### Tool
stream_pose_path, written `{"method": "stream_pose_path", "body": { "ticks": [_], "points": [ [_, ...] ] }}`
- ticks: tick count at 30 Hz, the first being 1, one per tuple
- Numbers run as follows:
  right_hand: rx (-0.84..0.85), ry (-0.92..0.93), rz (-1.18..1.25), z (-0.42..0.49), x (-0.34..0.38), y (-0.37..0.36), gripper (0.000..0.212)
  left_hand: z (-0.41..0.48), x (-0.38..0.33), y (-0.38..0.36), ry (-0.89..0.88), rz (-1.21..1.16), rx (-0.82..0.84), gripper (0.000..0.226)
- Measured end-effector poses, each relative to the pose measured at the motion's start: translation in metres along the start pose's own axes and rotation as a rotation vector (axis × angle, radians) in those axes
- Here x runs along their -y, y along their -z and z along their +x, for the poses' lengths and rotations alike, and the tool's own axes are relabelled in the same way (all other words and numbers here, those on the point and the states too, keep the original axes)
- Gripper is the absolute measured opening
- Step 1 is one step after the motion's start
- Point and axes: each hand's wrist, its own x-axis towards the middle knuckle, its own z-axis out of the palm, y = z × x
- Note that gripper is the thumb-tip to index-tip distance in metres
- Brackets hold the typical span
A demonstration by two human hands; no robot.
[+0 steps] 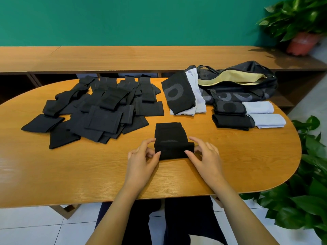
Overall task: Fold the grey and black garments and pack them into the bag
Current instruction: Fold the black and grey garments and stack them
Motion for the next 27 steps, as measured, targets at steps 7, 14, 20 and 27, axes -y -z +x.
{"method": "stream_pose_path", "body": {
  "ticks": [7,14,20,27],
  "points": [
    [-0.060,0.004,0.057,0.0000,-0.0006,-0.0008,0.054,-0.0007,0.0024,-0.0013,-0.024,-0.021,0.032,0.035],
    [-0.149,0.105,-0.046,-0.0013,-0.0026,-0.0032,0.040,0.0000,0.0046,-0.0025,-0.118,0.169,0.011,0.026],
    [0.009,0.250,-0.166,-0.0013,0.0010,-0.0045,0.046,-0.0006,0.0036,-0.0026,-0.138,0.267,0.045,0.025],
    [0.115,0.144,-0.151,0.0004,0.0036,-0.0022,0.062,0.0011,-0.0009,-0.0018,-0.109,0.370,0.196,0.054]
  ]
}}
